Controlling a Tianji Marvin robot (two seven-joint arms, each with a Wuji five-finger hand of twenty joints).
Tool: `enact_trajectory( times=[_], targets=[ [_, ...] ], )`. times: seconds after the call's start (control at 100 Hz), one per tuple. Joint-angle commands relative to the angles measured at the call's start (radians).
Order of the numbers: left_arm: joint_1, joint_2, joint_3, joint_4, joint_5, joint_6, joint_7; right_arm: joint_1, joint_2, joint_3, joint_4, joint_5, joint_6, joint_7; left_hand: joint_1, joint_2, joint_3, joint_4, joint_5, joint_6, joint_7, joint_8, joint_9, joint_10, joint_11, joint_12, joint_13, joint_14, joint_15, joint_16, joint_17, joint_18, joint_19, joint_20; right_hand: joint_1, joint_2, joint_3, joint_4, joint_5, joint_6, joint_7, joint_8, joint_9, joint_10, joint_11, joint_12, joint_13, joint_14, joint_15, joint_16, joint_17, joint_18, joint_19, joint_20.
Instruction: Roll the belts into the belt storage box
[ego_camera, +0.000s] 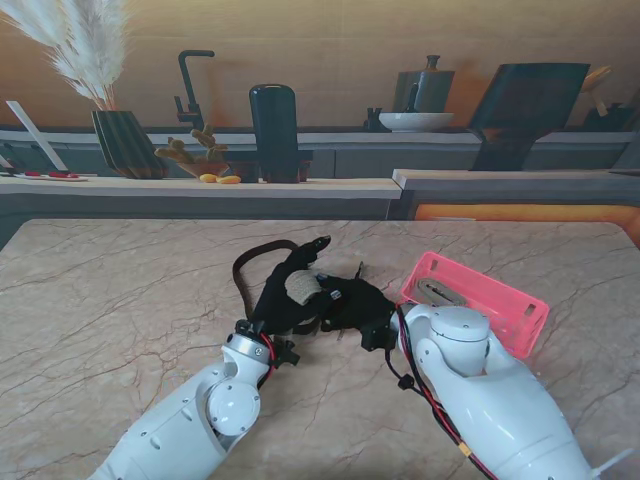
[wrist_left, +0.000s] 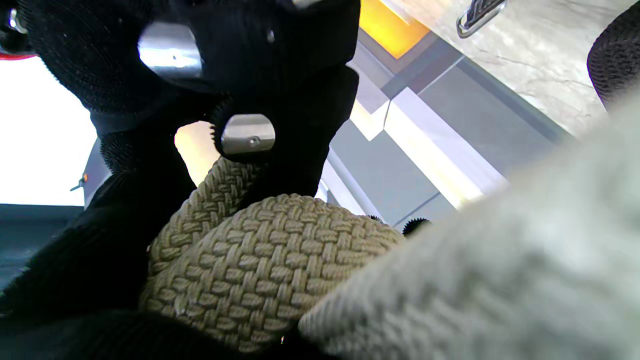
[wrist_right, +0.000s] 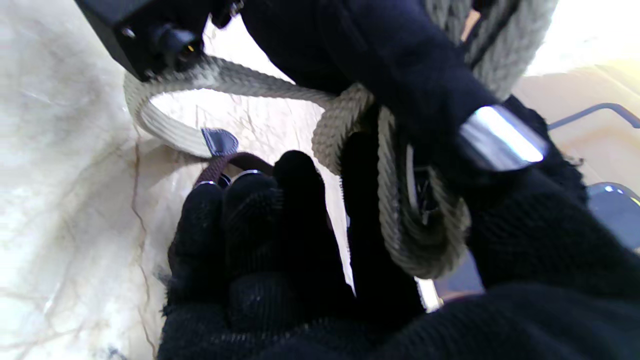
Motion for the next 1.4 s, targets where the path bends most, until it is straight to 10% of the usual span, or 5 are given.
enact_trajectory(
  times=[0.0,0.15,0.34,0.73,1.39],
  targets=[
    [0.006,-0.016,-0.007,-0.023,-0.012,-0.003,0.009,0.002,-0.009,-0.025,0.014,0.008,0.02,0.033,0.061,0.134,-0.073,-0.009,-0.039,-0.008,-0.058,0.008,-0.036,-0.028,0.013,-0.011,-0.027,-0.037,-0.003,-0.013,-0.016,-0.045,-0.011,-0.011,0.155,0.053,0.124,0.053,0.053,-0.2,0.084,0.006,-0.02,0.059,-0.005,0.015,-0.023,-0.029,0.003,0.019,-0.005,-0.036,0.0,0.032],
    [0.02,-0.019,-0.02,-0.045,-0.037,0.0,0.003,0.026,-0.01,-0.05,0.05,0.01,0.016,0.064,0.373,0.365,-0.43,0.036,-0.037,-0.038,0.123,0.112,0.01,-0.048,0.028,-0.001,-0.011,-0.043,0.004,-0.01,-0.012,-0.039,0.003,-0.005,0.148,0.066,0.074,0.057,0.042,-0.253,0.072,0.006,-0.029,0.069,-0.016,0.013,-0.034,-0.021,-0.005,0.018,-0.014,-0.033,-0.01,0.038],
    [0.042,-0.024,-0.039,-0.087,-0.114,0.01,-0.032,0.037,0.001,-0.082,0.058,-0.102,-0.035,0.056,0.633,0.407,-0.488,-0.003,0.146,-0.064,0.617,0.201,0.244,-0.06,0.085,0.039,0.087,-0.035,0.042,0.006,0.025,0.003,0.044,0.014,0.088,0.058,0.005,0.058,-0.019,-0.223,0.048,-0.008,-0.029,0.055,-0.055,-0.015,-0.039,-0.022,-0.045,-0.006,-0.01,-0.034,-0.021,0.043],
    [0.079,-0.026,-0.085,-0.191,-0.247,0.03,-0.09,0.015,-0.002,-0.106,0.07,-0.345,-0.237,-0.122,0.617,0.42,-0.492,0.003,0.167,-0.135,0.751,0.246,0.351,-0.131,0.097,0.069,0.133,-0.055,0.037,0.014,0.03,0.032,0.055,0.024,-0.162,-0.011,0.144,0.151,-0.2,-0.12,-0.34,0.224,-0.2,-0.006,-0.321,-0.184,-0.181,-0.058,-0.451,-0.245,-0.08,0.008,-0.268,-0.046],
    [0.042,-0.028,-0.101,-0.231,-0.261,0.039,-0.089,0.095,0.074,-0.237,0.15,-0.514,-0.601,0.077,0.614,0.428,-0.488,0.003,0.15,-0.134,0.753,0.249,0.339,-0.132,0.094,0.081,0.137,-0.062,0.044,0.032,0.038,0.021,0.059,0.044,-0.074,-0.124,0.135,0.164,-0.198,-0.263,-0.274,0.211,-0.18,-0.074,-0.49,-0.246,-0.157,-0.111,-0.776,-0.392,-0.075,0.005,-0.611,-0.08]
  ],
)
